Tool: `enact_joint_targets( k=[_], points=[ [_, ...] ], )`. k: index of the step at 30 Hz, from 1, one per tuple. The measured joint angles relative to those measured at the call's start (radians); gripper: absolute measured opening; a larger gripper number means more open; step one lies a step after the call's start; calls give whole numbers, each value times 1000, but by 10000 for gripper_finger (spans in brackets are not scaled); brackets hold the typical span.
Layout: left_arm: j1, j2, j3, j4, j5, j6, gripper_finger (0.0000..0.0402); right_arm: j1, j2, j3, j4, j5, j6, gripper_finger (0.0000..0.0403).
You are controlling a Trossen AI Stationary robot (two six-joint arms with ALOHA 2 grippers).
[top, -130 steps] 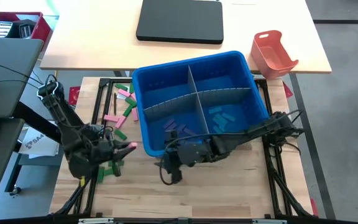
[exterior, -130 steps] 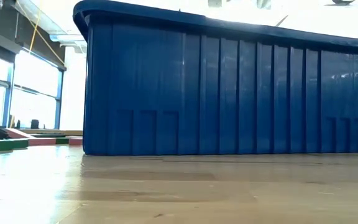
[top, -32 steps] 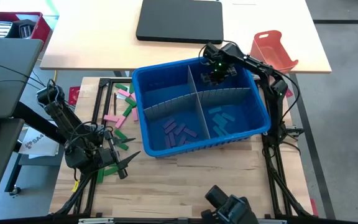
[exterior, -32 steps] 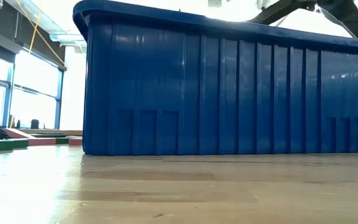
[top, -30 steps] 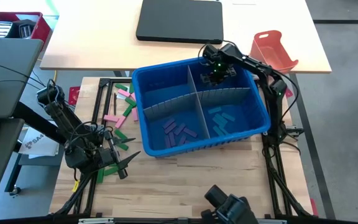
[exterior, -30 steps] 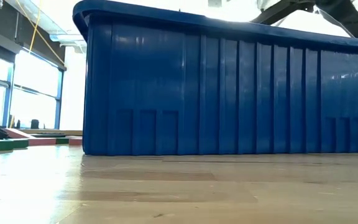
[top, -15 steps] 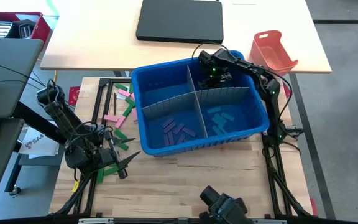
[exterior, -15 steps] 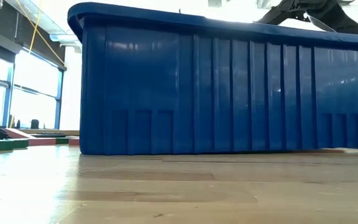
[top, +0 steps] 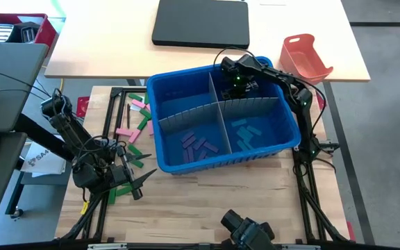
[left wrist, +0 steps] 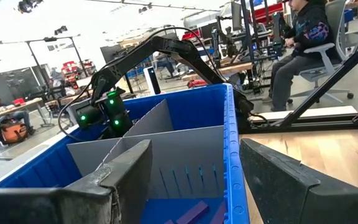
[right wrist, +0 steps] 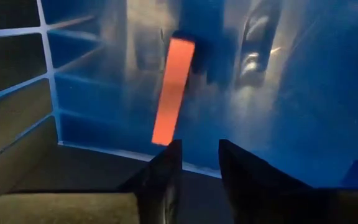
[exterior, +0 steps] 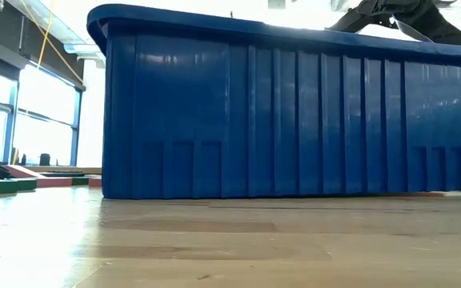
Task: Sort blocks
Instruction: Put the pink block into the blue bin, then put the pink block into the blue bin with the other pink block
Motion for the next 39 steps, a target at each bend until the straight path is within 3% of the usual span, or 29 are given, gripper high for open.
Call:
enact_joint_targets(
  k=[10,15,22,27,30,35,37,39],
  points=[
    [0,0,0,1,0,-24,234,11,-52,-12,0,3,-101,109],
    [0,0,0,16,0,-26,234,26,-205,-6,20,32,-144,118],
    [0,-4,0,32,-12,-98,234,137,-450,-5,44,215,-223,119],
    [-11,-4,0,23,-99,-163,234,316,-616,-6,68,333,-321,119],
    [-28,-4,0,4,-170,-218,234,453,-697,-4,83,334,-376,119],
    [-69,-4,0,-42,-170,-332,234,717,-770,-4,107,339,-360,119],
    [-94,-5,0,-101,-106,-378,234,830,-777,-4,116,377,-330,119],
    [-121,-5,0,-206,66,-419,234,943,-771,-4,129,447,-297,119]
  ],
)
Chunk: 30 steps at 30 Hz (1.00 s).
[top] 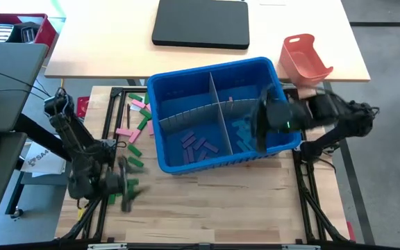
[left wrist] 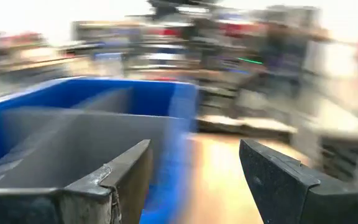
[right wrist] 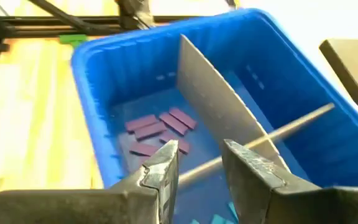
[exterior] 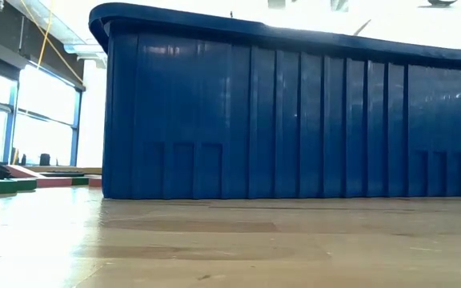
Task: Sort blocks
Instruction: Put the pink block into the blue bin with the other pink block
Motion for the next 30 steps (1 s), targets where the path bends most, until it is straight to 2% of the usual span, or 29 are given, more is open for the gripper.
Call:
enact_joint_targets(
  k=[2,4,8,11,15,17,20,23,27,30],
  points=[
    [-15,0,0,-149,225,-97,234,105,18,0,4,83,37,119],
    [-12,2,0,-291,330,-299,234,202,45,0,5,170,86,119],
    [12,1,0,-621,267,-790,234,350,117,0,6,325,186,119],
    [70,1,0,-912,224,-1141,234,422,177,0,5,417,219,119],
    [210,1,0,-1319,308,-1640,234,478,241,0,4,483,244,119],
    [286,5,0,-1465,362,-1807,234,493,259,0,4,487,248,119],
    [394,17,-5,-1545,398,-1846,234,507,267,0,4,491,264,119],
    [497,25,-31,-1501,421,-1794,234,513,264,0,3,496,296,119],
    [640,26,-89,-1476,503,-1752,234,526,264,0,-5,527,295,119],
    [736,26,-143,-1428,518,-1731,234,528,264,0,-6,528,294,119]
  ],
)
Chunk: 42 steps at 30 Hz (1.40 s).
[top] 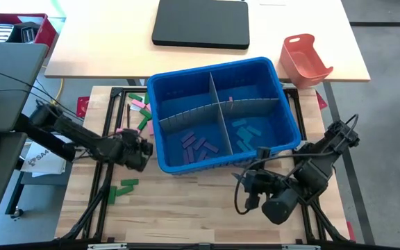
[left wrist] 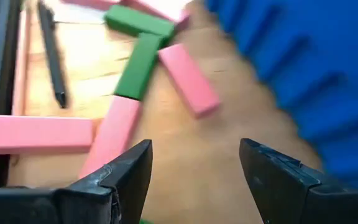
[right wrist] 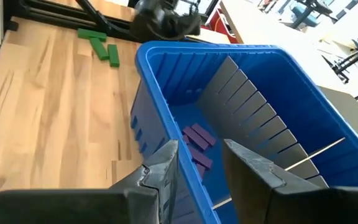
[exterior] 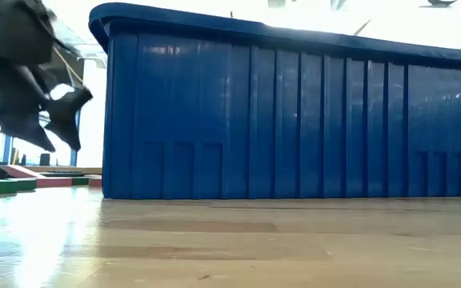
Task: Sort blocks
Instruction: Put the pink block into the blue bin with the other pink block
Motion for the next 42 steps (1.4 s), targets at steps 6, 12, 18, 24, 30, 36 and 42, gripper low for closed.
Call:
enact_joint_targets(
  k=[6,12,18,24,30,36,42],
  points=[
    [172,0,-105,325,35,257,234,0,0,0,-1,2,-2,119],
    [344,0,-152,515,38,470,234,0,-1,0,-1,13,5,119],
    [446,11,-166,645,55,655,234,0,-1,0,-1,13,6,119],
    [492,108,-166,737,74,716,234,0,-1,0,-1,13,6,119],
    [497,226,-163,775,87,679,234,0,-1,0,-2,13,6,119],
    [476,266,-161,765,85,677,193,0,-1,0,-8,13,6,119],
    [440,228,-162,697,114,691,94,1,-2,0,-12,13,-51,119]
  ],
)
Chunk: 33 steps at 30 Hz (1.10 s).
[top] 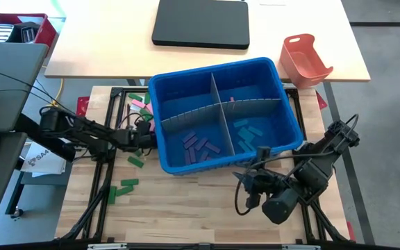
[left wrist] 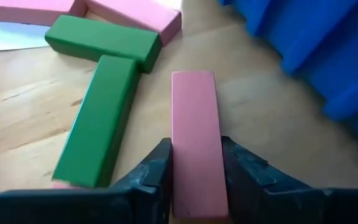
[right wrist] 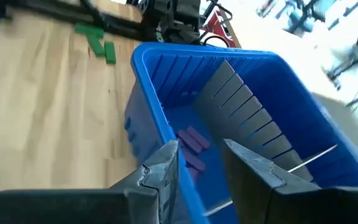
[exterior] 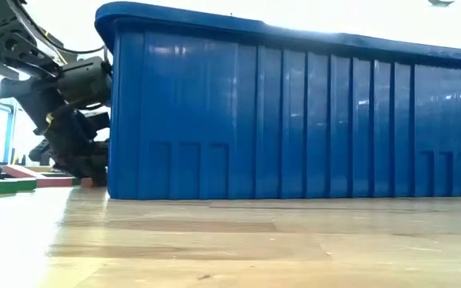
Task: Sort blocks
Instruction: Put the pink block into the blue bin with the other pink block
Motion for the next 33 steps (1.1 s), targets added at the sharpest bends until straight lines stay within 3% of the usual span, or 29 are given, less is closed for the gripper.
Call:
enact_joint_targets(
  k=[2,8,17,27,33],
  points=[
    [-20,-33,-1,-45,3,-7,95,0,0,0,-13,-13,-37,119],
    [-85,-209,16,-244,17,-69,95,0,0,0,-24,-112,66,119],
    [-228,-462,265,-616,-186,-94,95,-1,2,0,-13,-164,96,119],
    [-401,-565,618,-652,-439,274,95,-21,2,0,-96,-110,30,119],
    [-520,-562,671,-427,-454,618,95,-39,-59,-181,-20,11,0,119]
  ],
)
